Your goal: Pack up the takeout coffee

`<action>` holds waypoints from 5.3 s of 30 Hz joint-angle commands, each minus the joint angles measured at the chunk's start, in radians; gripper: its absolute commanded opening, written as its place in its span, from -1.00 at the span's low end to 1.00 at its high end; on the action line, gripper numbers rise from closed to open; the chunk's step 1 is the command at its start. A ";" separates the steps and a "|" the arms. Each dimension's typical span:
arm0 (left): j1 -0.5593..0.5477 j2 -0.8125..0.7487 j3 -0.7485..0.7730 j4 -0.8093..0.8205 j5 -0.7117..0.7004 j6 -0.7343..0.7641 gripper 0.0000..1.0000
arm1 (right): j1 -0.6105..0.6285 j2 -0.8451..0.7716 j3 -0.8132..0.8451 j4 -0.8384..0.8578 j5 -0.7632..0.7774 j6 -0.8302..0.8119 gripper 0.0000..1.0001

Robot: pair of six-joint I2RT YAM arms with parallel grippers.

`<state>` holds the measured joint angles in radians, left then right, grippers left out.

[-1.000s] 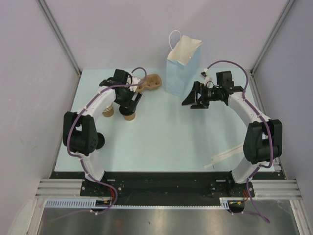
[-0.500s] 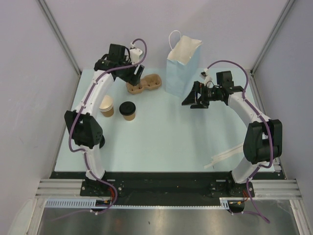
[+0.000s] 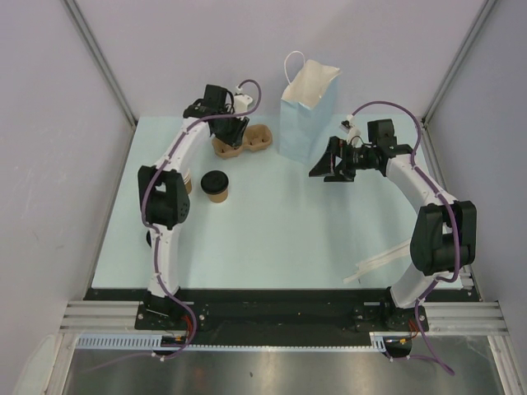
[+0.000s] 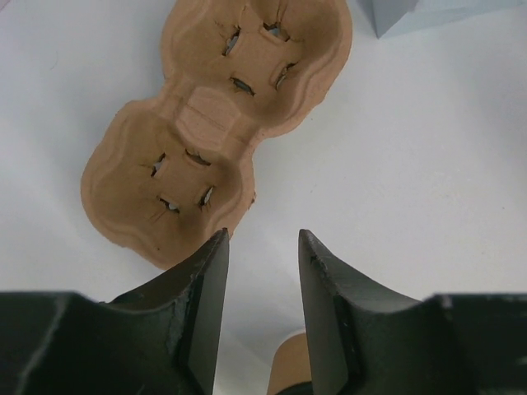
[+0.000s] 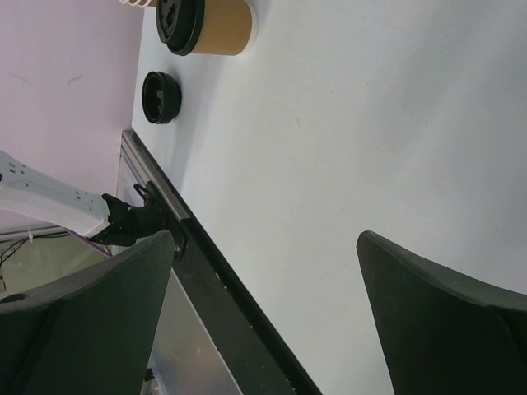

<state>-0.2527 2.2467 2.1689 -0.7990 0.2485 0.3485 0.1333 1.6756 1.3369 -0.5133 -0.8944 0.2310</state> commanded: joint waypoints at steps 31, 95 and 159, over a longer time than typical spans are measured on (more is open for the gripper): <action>0.007 0.172 0.065 0.178 -0.031 -0.105 -0.32 | -0.008 0.035 0.010 0.004 0.006 -0.007 0.99; -0.059 -0.193 -0.527 0.489 -0.229 0.064 -1.00 | 0.019 0.033 0.010 0.022 -0.025 -0.001 0.99; -0.016 -0.062 -0.288 0.242 -0.100 0.023 -0.42 | 0.017 0.035 0.010 0.018 -0.028 -0.002 0.99</action>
<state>-0.2760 2.1899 1.8366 -0.5629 0.1265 0.3744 0.1486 1.7168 1.3369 -0.5060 -0.9035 0.2337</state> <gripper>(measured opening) 0.297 0.995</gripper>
